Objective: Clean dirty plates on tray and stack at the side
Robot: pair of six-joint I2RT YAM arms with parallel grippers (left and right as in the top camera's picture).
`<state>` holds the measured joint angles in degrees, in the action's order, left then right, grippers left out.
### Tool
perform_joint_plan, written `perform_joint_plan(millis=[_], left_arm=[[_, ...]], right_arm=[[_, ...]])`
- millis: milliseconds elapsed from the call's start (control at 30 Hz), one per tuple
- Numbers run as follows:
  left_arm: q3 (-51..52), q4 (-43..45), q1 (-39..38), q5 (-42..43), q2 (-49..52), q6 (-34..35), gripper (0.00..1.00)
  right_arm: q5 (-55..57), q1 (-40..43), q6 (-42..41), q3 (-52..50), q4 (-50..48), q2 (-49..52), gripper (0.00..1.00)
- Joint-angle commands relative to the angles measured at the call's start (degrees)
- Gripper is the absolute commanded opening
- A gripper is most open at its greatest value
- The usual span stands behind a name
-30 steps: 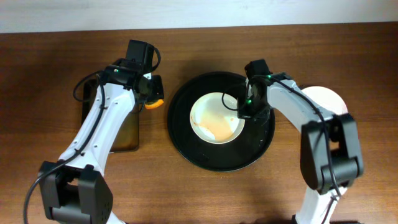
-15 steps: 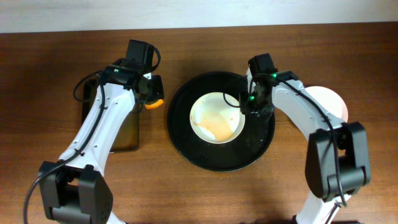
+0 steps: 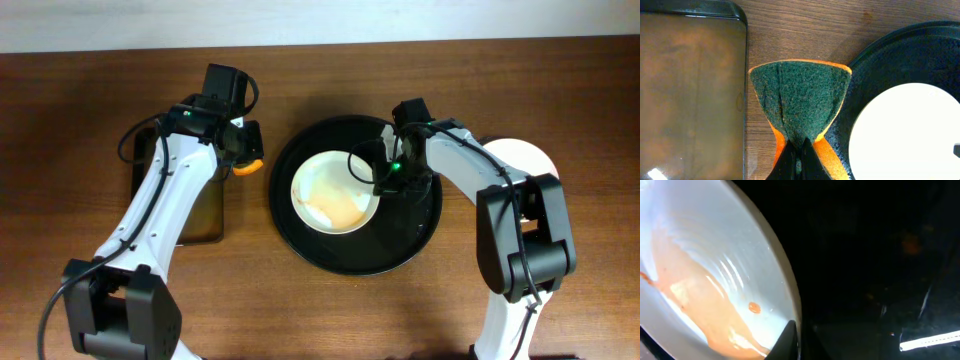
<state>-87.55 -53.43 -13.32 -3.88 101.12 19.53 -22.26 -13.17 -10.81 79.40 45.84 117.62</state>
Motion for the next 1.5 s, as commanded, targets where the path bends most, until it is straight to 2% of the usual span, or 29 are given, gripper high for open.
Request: perform_joint_plan(millis=[0,333,567,733,867,1067,1233,1300,1467], left_arm=[[-0.6,-0.1,0.1,0.0,-1.3,0.2,0.00],[-0.6,-0.1,0.0,0.0,-1.3,0.2,0.00],[-0.6,-0.1,0.0,0.0,-1.3,0.2,0.00],[-0.6,0.0,0.0,0.0,-1.3,0.2,0.00],[-0.6,0.0,0.0,0.0,-1.3,0.2,0.00],[-0.6,0.0,0.0,2.3,-1.3,0.2,0.00],[-0.6,2.9,-1.1,17.6,-0.7,0.2,0.00],[-0.6,4.0,-4.1,21.4,0.9,0.2,0.00],[-0.6,7.4,-9.5,29.4,6.4,0.5,0.00]], right_arm=[[-2.6,0.1,0.0,0.3,0.5,0.7,0.04],[-2.8,1.4,0.0,0.5,0.4,-2.4,0.04],[18.1,1.9,1.7,0.6,0.9,-15.6,0.04],[29.0,1.2,2.9,0.6,3.0,-18.7,0.04],[41.3,-4.5,2.9,0.6,3.9,-20.3,0.04],[44.0,-9.7,1.8,0.6,7.3,-20.3,0.04],[40.6,-9.7,0.4,0.6,8.8,-20.2,0.04],[40.4,-9.7,-3.3,0.6,8.8,-20.2,0.04],[38.8,-9.7,-3.4,0.6,9.1,-20.2,0.04]])
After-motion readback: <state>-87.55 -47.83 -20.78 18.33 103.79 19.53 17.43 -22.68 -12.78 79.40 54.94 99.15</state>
